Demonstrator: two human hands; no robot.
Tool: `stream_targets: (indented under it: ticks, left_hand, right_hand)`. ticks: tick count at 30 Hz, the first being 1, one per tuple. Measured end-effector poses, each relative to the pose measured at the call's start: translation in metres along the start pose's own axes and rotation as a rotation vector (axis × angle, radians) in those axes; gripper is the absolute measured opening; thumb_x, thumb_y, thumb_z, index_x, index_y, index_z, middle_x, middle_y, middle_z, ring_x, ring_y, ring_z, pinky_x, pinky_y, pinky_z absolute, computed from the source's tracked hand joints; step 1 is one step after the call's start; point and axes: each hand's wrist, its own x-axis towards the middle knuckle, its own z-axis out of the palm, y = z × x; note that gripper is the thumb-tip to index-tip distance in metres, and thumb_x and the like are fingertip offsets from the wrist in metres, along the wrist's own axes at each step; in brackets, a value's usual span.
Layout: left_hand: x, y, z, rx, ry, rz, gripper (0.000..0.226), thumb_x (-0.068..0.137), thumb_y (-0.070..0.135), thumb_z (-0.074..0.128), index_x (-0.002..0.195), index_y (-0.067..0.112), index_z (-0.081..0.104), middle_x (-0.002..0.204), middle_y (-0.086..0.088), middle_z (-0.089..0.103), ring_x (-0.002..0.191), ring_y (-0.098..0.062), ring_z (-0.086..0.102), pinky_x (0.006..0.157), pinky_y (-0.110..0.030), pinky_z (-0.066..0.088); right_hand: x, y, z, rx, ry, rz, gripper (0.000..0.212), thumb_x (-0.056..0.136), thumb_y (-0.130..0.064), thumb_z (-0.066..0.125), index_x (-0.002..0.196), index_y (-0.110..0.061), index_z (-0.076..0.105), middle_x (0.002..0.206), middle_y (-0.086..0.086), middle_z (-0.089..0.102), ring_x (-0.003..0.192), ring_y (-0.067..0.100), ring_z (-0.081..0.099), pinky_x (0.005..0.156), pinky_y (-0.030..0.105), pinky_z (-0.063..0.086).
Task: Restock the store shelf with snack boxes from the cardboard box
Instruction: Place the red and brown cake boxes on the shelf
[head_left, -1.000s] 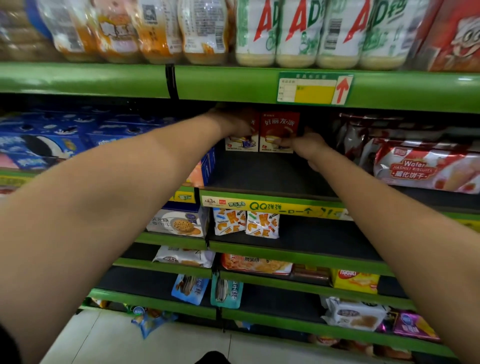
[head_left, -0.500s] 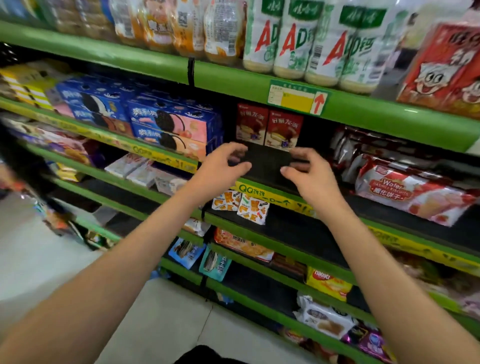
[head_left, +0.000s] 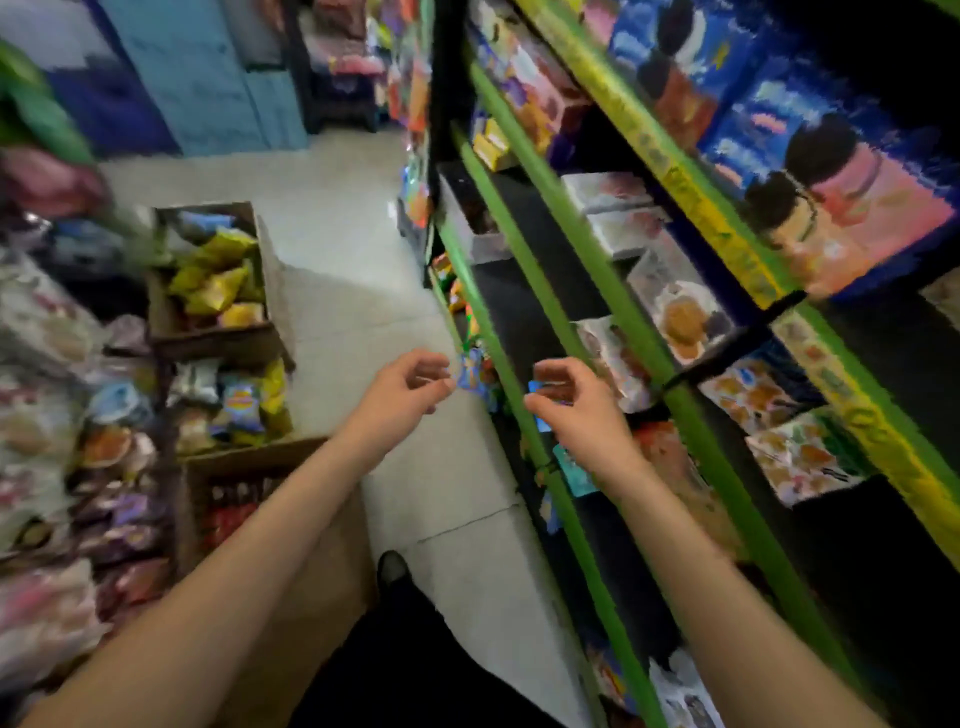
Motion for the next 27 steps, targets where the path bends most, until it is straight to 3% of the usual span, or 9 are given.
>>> stream_targets:
  ticks: [2, 3, 6, 8, 11, 15, 17, 24, 27]
  left_hand:
    - [0.005, -0.032, -0.033, -0.032, 0.111, -0.086, 0.02, 0.092, 0.001, 0.063, 0.109, 0.011, 0.06, 0.091, 0.0, 0.063, 0.078, -0.01, 0.058, 0.063, -0.022, 0.049]
    - [0.006, -0.048, -0.048, -0.05, 0.161, -0.132, 0.02, 0.092, 0.0, 0.063, 0.109, 0.01, 0.06, 0.093, -0.004, 0.063, 0.08, -0.014, 0.058, 0.063, -0.023, 0.048]
    - [0.005, -0.093, -0.085, -0.091, 0.306, -0.265, 0.022, 0.091, -0.001, 0.063, 0.114, -0.001, 0.061, 0.097, -0.012, 0.059, 0.079, -0.02, 0.056, 0.062, -0.024, 0.046]
    - [0.002, -0.12, -0.108, -0.107, 0.376, -0.344, 0.024, 0.091, 0.002, 0.064, 0.115, -0.002, 0.062, 0.096, -0.009, 0.059, 0.08, -0.019, 0.056, 0.063, -0.025, 0.048]
    - [-0.007, -0.156, -0.14, -0.167, 0.493, -0.456, 0.026, 0.091, 0.006, 0.066, 0.116, 0.002, 0.063, 0.101, -0.01, 0.064, 0.092, -0.018, 0.058, 0.077, -0.034, 0.051]
    - [-0.019, -0.203, -0.176, -0.22, 0.659, -0.571, 0.022, 0.09, 0.01, 0.068, 0.111, 0.007, 0.064, 0.101, -0.009, 0.062, 0.09, -0.02, 0.059, 0.075, -0.033, 0.051]
    - [-0.024, -0.233, -0.186, -0.28, 0.722, -0.649, 0.018, 0.091, 0.011, 0.067, 0.108, 0.011, 0.062, 0.1, -0.008, 0.061, 0.089, -0.021, 0.058, 0.074, -0.032, 0.049]
    - [-0.012, -0.375, -0.186, -0.408, 0.824, -0.893, 0.026, 0.093, 0.015, 0.065, 0.117, 0.01, 0.06, 0.102, -0.001, 0.06, 0.094, -0.013, 0.056, 0.08, -0.025, 0.044]
    - [0.011, -0.456, -0.177, -0.447, 0.854, -0.964, 0.02, 0.092, 0.013, 0.066, 0.111, 0.013, 0.059, 0.095, 0.003, 0.059, 0.092, -0.013, 0.055, 0.081, -0.025, 0.043]
  right_hand:
    - [0.026, -0.003, 0.044, -0.038, -0.119, 0.001, 0.03, 0.084, -0.004, 0.073, 0.109, -0.015, 0.062, 0.097, -0.008, 0.065, 0.078, -0.001, 0.059, 0.069, 0.007, 0.047]
    - [0.038, -0.003, 0.066, -0.057, -0.182, 0.012, 0.029, 0.084, -0.004, 0.072, 0.109, -0.016, 0.062, 0.099, -0.008, 0.064, 0.078, -0.003, 0.058, 0.068, 0.005, 0.045]
    - [0.07, -0.002, 0.132, -0.1, -0.35, 0.062, 0.028, 0.086, -0.002, 0.07, 0.109, -0.014, 0.061, 0.11, 0.001, 0.065, 0.087, 0.01, 0.061, 0.079, 0.019, 0.051]
    - [0.084, -0.001, 0.174, -0.132, -0.446, 0.096, 0.028, 0.086, -0.002, 0.069, 0.11, -0.013, 0.061, 0.113, 0.005, 0.065, 0.092, 0.017, 0.062, 0.083, 0.03, 0.052]
    - [0.099, 0.004, 0.235, -0.183, -0.599, 0.136, 0.028, 0.087, -0.003, 0.069, 0.112, -0.012, 0.062, 0.109, 0.005, 0.066, 0.087, 0.014, 0.062, 0.079, 0.028, 0.051]
    - [0.112, 0.021, 0.312, -0.232, -0.809, 0.204, 0.021, 0.088, -0.006, 0.068, 0.104, -0.018, 0.062, 0.101, 0.002, 0.066, 0.083, 0.015, 0.063, 0.077, 0.03, 0.053]
    - [0.122, 0.04, 0.35, -0.246, -0.884, 0.274, 0.018, 0.089, -0.003, 0.066, 0.099, -0.017, 0.061, 0.098, 0.007, 0.064, 0.083, 0.018, 0.062, 0.078, 0.035, 0.052]
    - [0.185, 0.16, 0.469, -0.482, -1.035, 0.373, 0.021, 0.086, -0.003, 0.068, 0.106, -0.009, 0.063, 0.101, 0.012, 0.065, 0.082, 0.023, 0.065, 0.065, 0.029, 0.054]
    - [0.219, 0.227, 0.518, -0.633, -1.069, 0.348, 0.015, 0.084, -0.009, 0.072, 0.09, -0.019, 0.063, 0.094, 0.002, 0.067, 0.085, 0.022, 0.066, 0.077, 0.038, 0.058]
